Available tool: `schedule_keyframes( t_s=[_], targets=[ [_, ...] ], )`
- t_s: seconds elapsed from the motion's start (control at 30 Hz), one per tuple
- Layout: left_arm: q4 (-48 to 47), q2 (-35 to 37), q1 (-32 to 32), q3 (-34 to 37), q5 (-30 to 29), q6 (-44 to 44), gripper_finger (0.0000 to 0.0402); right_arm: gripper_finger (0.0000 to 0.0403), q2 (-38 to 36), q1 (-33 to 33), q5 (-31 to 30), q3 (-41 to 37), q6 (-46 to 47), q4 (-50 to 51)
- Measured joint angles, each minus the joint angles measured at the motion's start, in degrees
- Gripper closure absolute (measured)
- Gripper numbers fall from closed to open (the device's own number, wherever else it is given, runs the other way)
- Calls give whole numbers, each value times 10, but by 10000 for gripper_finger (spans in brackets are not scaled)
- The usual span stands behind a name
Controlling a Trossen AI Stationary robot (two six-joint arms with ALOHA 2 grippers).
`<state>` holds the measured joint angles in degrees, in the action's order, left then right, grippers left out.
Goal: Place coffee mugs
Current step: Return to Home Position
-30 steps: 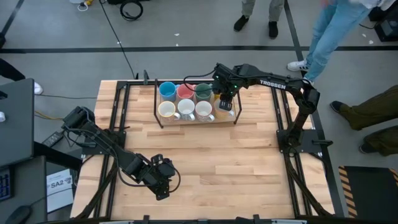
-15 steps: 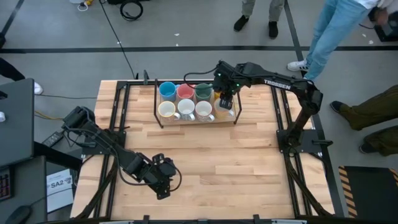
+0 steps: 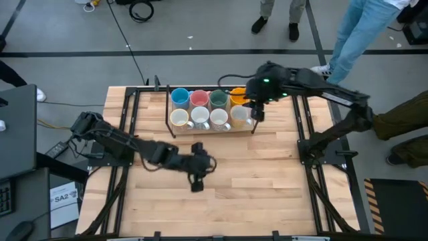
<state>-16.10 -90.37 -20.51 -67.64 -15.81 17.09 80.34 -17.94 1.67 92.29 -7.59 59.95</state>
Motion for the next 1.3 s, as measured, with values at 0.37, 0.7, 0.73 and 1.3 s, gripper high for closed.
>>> schedule_keyframes(
  t_s=[0.37,0.7,0.73,1.3],
  targets=[
    [-16,55,116,-143,-16,-233,329,253,-169,60,-3,-18,21,-4],
    [-123,280,171,-74,-20,-193,329,253,-358,67,-6,-211,79,-74],
    [-125,307,165,-47,-23,-184,329,253,-377,67,-7,-236,83,-89],
    [98,728,113,412,-59,-131,329,253,-647,66,-7,-527,163,-233]
  ],
)
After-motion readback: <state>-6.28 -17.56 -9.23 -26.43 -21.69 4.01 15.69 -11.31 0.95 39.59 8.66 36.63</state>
